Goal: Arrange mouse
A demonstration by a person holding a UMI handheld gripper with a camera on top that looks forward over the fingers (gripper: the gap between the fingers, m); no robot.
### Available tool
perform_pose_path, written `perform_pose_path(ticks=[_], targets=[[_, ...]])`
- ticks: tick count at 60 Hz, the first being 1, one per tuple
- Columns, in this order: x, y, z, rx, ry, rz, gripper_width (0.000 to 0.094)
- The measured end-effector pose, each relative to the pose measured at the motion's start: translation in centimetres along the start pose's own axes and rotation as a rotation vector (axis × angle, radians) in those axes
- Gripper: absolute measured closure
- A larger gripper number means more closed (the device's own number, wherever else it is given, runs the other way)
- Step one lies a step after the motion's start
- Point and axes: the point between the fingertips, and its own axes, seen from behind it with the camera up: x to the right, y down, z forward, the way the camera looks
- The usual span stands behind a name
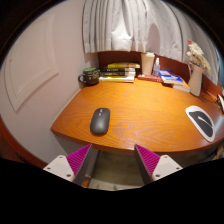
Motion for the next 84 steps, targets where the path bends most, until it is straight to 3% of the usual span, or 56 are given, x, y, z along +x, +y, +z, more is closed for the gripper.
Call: perform_pose_path(ticks=[16,22,29,43,54,60,70,77,84], targets=[[-4.7,-4.5,7.7,-0.018,0.014,-0.019,0.0103],[-4.1,-5.9,9.6,-0.023,0.077,-0.019,0.0203],[-3.7,-6.8,10.7,-0.036,0.114,0.018,0.0452],[-3.6,-7.1,11.1,-0.083,0.118,0.020,0.0570],[-3.6,-7.7,11.1,-0.125,0.042,-0.006,0.0572],[-1.7,-12.0,8.2,-0.060,0.000,-0.015,0.0570],[7.0,-23.7,-0.2,0.143,0.029,-0.061,0.0569],[15.9,-30.0,-6.2,0.278,0.089,-0.066,0.0570],[26.2,-32.0,-9.6,0.317,0.180,-0.045,0.0572]])
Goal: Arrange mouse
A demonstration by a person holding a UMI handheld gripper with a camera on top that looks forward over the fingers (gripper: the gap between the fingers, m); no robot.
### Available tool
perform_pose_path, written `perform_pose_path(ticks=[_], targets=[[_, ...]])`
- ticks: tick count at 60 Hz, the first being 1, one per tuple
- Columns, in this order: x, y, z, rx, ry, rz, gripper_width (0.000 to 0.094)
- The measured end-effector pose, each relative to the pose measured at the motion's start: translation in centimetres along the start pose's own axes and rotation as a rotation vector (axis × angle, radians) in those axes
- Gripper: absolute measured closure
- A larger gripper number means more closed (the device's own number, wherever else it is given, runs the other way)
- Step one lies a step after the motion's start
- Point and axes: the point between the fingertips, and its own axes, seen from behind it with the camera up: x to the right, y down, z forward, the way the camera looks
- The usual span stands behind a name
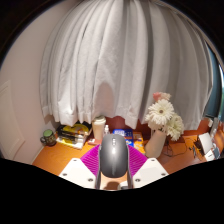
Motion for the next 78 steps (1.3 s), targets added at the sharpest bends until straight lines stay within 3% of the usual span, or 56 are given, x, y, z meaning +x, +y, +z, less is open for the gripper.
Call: perform_pose_path(ticks=[5,15,28,37,57,65,78], targets=[[6.7,2.2,0.8,-0.021,0.068,0.036,0.0575],[15.0,12.3,3.9,-0.193,0.124,0.066,0.0572],[16.6,25.6,6.4,-0.409,0.104,0.101,0.0572],[15.7,30.5,7.2,-0.472,0.075,0.124,0.0558],[16.0,30.4,7.4,-0.421,0.095,0.161,0.0430],[17.2,30.2,6.8,-0.465,0.150,0.126,0.0180],[13.6,26.9,4.4,-0.423,0.135,0.118,0.0184]])
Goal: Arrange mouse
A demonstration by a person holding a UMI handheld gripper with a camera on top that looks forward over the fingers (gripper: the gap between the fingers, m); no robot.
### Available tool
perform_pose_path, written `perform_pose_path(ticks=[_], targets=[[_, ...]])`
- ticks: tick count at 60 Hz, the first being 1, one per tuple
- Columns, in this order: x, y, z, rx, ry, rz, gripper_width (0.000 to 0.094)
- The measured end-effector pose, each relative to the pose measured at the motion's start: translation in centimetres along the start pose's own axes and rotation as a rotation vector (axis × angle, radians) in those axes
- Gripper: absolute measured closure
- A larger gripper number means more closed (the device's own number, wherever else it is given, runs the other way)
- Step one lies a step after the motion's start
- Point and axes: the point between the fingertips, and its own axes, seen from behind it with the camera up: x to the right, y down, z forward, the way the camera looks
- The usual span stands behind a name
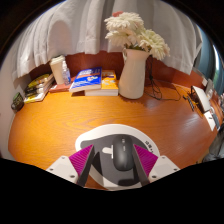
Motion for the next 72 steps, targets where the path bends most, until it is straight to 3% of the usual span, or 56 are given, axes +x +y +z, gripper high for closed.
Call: perform_pose_path(ticks=[20,32,39,48,72], targets=[[-16.9,3.5,-8.6,0.016,-0.150,-0.013,0.0171],[-22.9,-0.3,-17.2,0.140,-0.217,-0.018,0.0141],[-24.2,-3.0,-22.1,0.235,-0.234,-0.026,0.0111],[-24.0,-4.8,-26.6,0.290,-0.220,-0.059,0.0113],[-20.0,-5.0,-30.8,0.319,-0.148,-0.036,0.0115]])
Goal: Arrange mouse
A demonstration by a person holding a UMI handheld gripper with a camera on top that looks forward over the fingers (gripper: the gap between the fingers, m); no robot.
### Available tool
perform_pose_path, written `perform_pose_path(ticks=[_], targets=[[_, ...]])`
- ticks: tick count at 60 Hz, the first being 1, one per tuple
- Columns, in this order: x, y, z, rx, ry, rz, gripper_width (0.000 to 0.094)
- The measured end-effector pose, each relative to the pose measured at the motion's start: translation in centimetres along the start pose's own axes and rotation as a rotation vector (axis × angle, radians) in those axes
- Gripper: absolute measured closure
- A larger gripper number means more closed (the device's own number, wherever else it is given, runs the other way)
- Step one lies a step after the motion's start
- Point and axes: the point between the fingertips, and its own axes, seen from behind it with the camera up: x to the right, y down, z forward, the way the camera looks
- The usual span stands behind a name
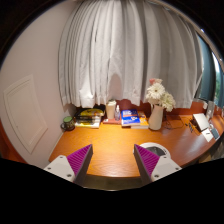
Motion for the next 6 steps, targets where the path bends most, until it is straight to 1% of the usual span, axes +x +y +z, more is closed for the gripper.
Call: perform_pose_path(ticks=[6], targets=[[0.77,0.92,0.02,-0.014,0.013,0.008,0.0113]])
